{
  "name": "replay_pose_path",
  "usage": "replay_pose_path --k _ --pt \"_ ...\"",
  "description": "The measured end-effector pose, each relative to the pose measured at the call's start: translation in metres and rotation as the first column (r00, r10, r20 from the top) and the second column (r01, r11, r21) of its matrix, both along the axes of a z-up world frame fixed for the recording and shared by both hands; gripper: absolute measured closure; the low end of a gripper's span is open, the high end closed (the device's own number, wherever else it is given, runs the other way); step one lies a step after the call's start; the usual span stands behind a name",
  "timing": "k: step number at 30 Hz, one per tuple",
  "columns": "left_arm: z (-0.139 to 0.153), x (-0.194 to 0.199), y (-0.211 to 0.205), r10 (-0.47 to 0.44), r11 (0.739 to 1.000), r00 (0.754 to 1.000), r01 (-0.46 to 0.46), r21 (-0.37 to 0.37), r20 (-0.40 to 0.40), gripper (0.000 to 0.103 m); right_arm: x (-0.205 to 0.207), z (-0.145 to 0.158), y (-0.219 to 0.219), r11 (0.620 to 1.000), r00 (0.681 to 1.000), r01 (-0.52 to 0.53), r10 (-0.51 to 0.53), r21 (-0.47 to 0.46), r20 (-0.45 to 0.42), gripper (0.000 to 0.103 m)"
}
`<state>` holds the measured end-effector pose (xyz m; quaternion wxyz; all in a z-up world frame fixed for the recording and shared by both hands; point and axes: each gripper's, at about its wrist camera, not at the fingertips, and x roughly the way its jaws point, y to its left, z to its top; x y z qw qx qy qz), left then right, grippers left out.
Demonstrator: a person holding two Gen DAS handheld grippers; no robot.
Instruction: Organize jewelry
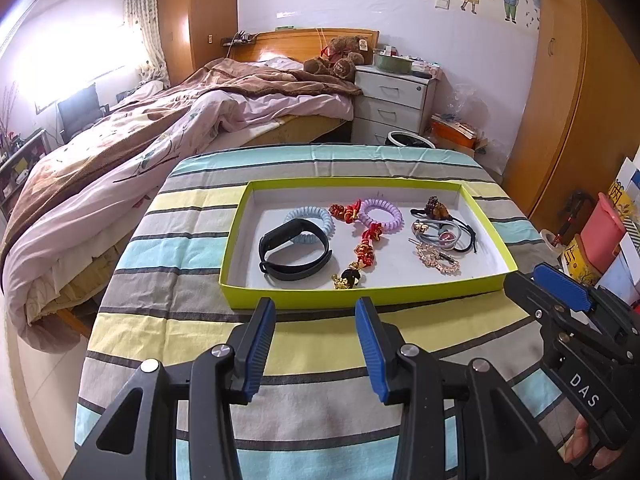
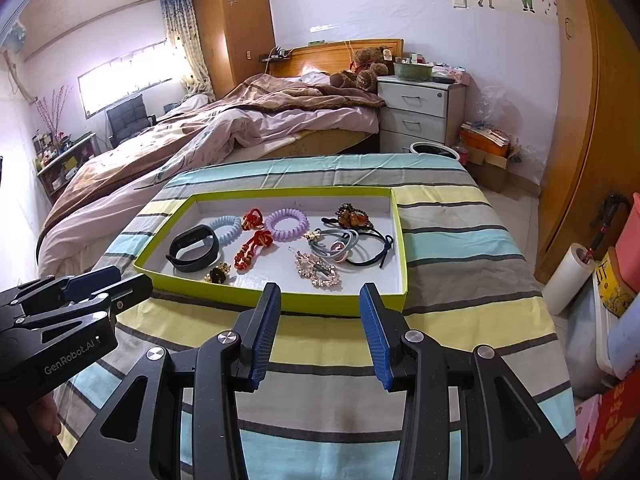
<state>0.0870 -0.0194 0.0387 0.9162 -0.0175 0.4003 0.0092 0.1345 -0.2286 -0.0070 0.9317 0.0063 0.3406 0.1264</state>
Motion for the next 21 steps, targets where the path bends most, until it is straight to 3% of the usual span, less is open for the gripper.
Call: replay_pose_path --k 21 --pt "-0.0009 0.0017 0.0008 -0.002 1.0 1.0 0.002 -0.004 -0.003 0.062 0.0003 -0.0001 -0.001 1.0 1.0 -0.001 0.001 0.001 -0.004 0.061"
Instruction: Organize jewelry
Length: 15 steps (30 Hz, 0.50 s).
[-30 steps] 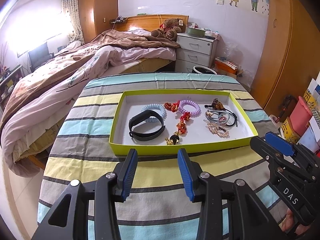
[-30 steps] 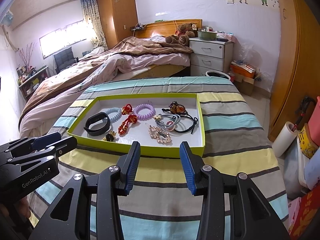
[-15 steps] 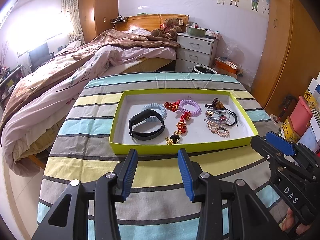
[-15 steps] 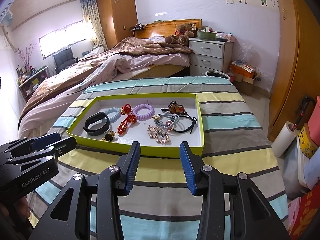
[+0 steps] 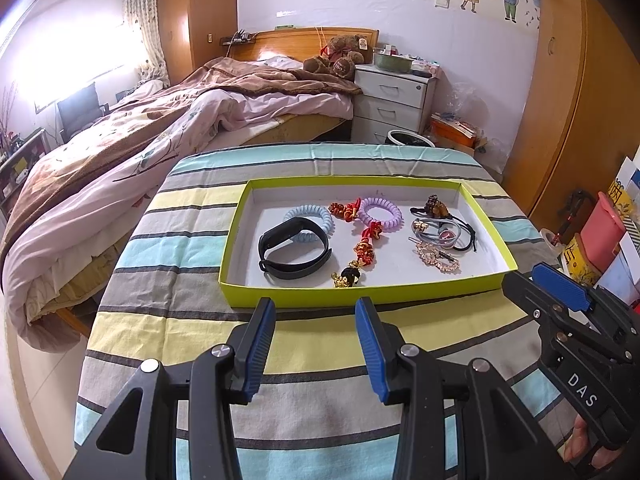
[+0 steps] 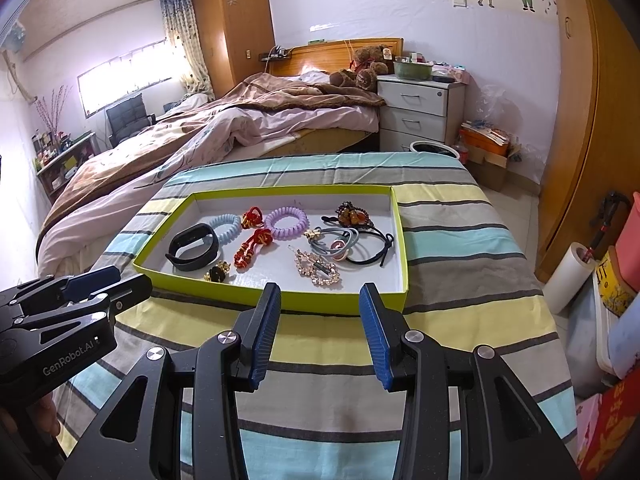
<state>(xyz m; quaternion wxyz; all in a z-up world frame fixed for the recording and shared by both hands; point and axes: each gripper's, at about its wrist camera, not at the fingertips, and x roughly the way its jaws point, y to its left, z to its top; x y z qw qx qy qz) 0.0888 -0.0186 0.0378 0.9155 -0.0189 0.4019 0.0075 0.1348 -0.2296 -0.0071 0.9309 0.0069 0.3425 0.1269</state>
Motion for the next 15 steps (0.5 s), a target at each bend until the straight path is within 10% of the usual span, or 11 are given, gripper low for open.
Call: replay_pose_path --k 15 --pt "-0.0018 0.001 0.0015 0.0 1.0 1.0 0.0 -0.011 -0.005 0.062 -0.0003 -0.0007 -0.0004 1.0 1.0 0.002 -0.002 -0.003 -0.003 0.061"
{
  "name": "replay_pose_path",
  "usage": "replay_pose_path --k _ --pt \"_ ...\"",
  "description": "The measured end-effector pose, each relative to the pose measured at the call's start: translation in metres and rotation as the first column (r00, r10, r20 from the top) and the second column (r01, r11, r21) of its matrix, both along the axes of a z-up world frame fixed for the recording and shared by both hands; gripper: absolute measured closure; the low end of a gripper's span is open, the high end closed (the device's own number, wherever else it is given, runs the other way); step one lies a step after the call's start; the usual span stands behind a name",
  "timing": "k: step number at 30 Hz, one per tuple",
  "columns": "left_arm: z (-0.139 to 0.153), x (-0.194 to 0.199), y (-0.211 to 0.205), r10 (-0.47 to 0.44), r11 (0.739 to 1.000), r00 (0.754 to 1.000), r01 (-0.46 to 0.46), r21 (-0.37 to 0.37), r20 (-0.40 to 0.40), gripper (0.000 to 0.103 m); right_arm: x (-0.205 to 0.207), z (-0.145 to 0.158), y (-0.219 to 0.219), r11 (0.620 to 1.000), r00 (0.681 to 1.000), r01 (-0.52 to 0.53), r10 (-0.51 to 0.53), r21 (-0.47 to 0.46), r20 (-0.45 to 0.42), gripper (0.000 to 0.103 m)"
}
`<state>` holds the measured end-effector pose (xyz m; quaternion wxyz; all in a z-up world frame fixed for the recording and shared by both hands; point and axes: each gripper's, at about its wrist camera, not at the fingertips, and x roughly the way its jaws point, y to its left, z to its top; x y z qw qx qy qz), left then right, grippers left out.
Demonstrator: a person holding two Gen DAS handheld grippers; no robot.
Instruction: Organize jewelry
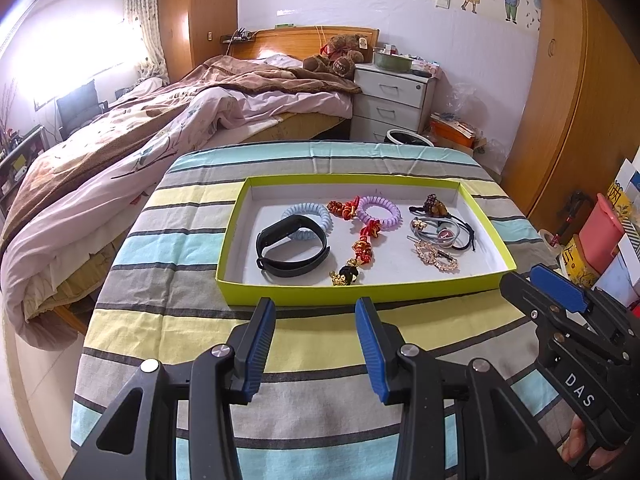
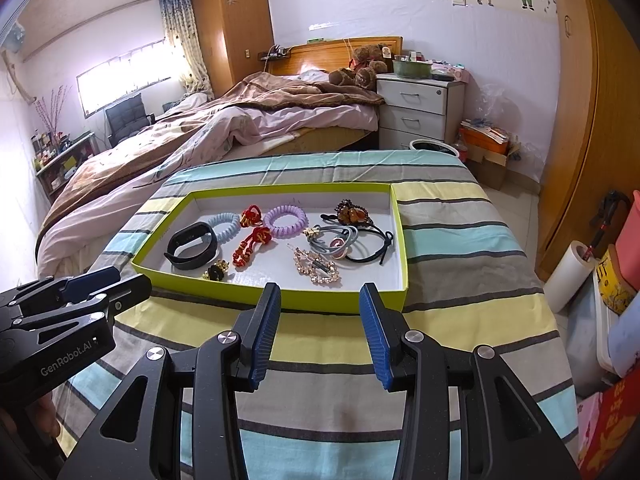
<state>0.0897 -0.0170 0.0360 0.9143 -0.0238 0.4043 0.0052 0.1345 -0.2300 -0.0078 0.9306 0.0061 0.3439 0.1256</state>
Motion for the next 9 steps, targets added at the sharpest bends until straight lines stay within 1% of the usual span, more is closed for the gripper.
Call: replay_pose_path --k 9 --pt "-0.0004 0.0007 -0.0007 -0.007 1.0 1.0 0.007 -0.002 0.001 0.062 0.0003 0.0001 0.0001 1.0 1.0 -0.001 0.001 -0.001 0.0 0.061"
